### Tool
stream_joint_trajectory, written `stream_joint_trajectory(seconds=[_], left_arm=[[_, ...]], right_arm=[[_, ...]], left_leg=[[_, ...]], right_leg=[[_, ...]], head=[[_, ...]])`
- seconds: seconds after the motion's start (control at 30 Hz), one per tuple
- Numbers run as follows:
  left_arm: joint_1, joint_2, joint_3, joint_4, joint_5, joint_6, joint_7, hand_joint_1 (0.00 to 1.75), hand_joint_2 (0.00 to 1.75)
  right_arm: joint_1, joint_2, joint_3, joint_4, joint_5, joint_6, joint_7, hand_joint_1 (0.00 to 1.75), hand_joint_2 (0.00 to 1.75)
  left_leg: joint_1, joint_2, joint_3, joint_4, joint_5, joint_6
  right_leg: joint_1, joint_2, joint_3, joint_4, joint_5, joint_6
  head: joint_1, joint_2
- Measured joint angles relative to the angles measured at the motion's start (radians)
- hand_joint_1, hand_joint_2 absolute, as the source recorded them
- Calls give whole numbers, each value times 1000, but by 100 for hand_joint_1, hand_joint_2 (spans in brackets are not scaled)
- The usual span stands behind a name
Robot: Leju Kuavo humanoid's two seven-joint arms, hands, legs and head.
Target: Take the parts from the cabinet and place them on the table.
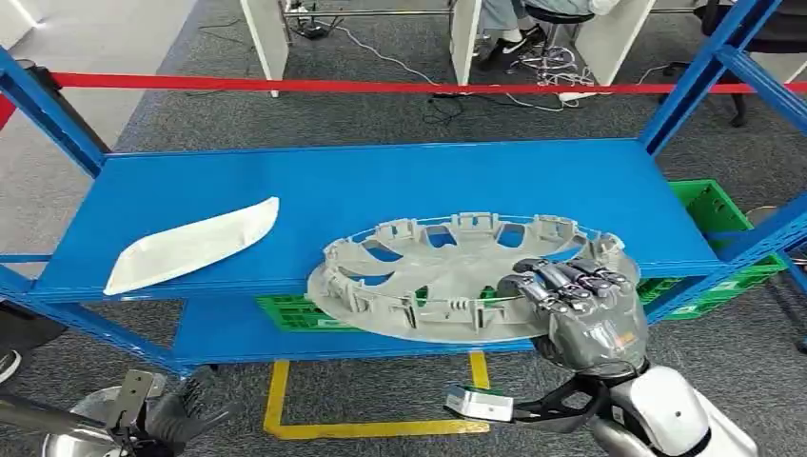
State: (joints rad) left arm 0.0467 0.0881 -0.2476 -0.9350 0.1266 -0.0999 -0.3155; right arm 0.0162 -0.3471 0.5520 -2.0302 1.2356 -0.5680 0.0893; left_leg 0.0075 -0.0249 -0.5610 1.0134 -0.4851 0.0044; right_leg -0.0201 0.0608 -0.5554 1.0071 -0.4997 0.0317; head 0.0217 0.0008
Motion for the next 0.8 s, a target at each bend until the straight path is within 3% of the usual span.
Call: stream_joint_trajectory(seconds=[0.13, 0.3, 0.43, 0.5, 0.53, 0.57, 0.6, 0.67, 0.7, 0.73, 0.77, 0.8], left_arm=[[3, -2, 5, -10, 0, 0, 0, 0, 175], [27, -11, 19, -55, -31, 0, -11, 0, 175], [32, -23, 21, -81, -58, -1, -16, 0, 175], [31, -28, 19, -86, -70, -3, -21, 0, 175], [30, -32, 19, -88, -76, -4, -24, 0, 175], [30, -36, 18, -89, -77, -4, -28, 0, 175], [30, -37, 15, -91, -79, -3, -32, 0, 175], [34, -40, 10, -91, -80, 2, -37, 0, 175], [35, -40, 10, -91, -78, 6, -38, 0, 175], [36, -41, 7, -91, -76, 7, -38, 0, 175], [35, -42, 3, -91, -76, 7, -38, 0, 175], [35, -43, 2, -91, -76, 8, -38, 0, 175]], right_arm=[[4, -1, -4, -6, -57, 0, -18, 175, 175], [47, -1, -27, -48, -349, 3, -143, 175, 175], [109, -2, -62, -90, -404, -25, -222, 175, 175], [147, -3, -84, -112, -420, -64, -261, 175, 175], [163, -5, -93, -124, -433, -84, -280, 175, 175], [177, -6, -101, -134, -454, -99, -305, 175, 175], [186, -6, -109, -144, -481, -107, -336, 175, 175], [212, -4, -127, -162, -525, -112, -390, 175, 175], [226, -1, -136, -167, -532, -111, -401, 175, 175], [236, 5, -147, -172, -533, -110, -406, 175, 175], [243, 12, -156, -176, -531, -108, -407, 175, 175], [248, 18, -164, -182, -529, -107, -406, 175, 175]], left_leg=[[-1, 0, 0, 2, 0, 0], [-6, -1, -1, 4, -2, 2], [-12, -1, -2, 9, -5, 12], [-14, 0, -2, 8, 2, 22], [-5, 6, 2, -10, 13, 33], [-5, 13, 3, -15, 17, 37], [-6, 16, 1, -15, 19, 41], [-9, 26, -3, -15, 19, 42], [-10, 29, -5, -14, 20, 42], [-10, 31, -6, -14, 21, 41], [-10, 33, -7, -12, 22, 39], [-9, 34, -9, -9, 22, 37]], right_leg=[[-2, 0, 0, -1, 0, 0], [-7, -1, 0, -1, 1, 3], [-13, 0, 0, -3, 0, 12], [-15, 3, 2, -8, 9, 24], [-14, 2, 0, -6, 1, 26], [-10, -25, -15, 9, -20, 24], [-8, -43, -35, 62, -60, 23], [-8, -51, -102, 227, -139, 26], [-8, -51, -124, 282, -153, 28], [-9, -52, -124, 293, -144, 28], [-9, -53, -102, 256, -111, 28], [-10, -56, -60, 182, -68, 29]], head=[[0, 0], [0, 0], [0, 0], [-1, 0], [0, 0], [2, 0], [6, 0], [6, 0], [8, 0], [7, 0], [8, 0], [7, 0]])
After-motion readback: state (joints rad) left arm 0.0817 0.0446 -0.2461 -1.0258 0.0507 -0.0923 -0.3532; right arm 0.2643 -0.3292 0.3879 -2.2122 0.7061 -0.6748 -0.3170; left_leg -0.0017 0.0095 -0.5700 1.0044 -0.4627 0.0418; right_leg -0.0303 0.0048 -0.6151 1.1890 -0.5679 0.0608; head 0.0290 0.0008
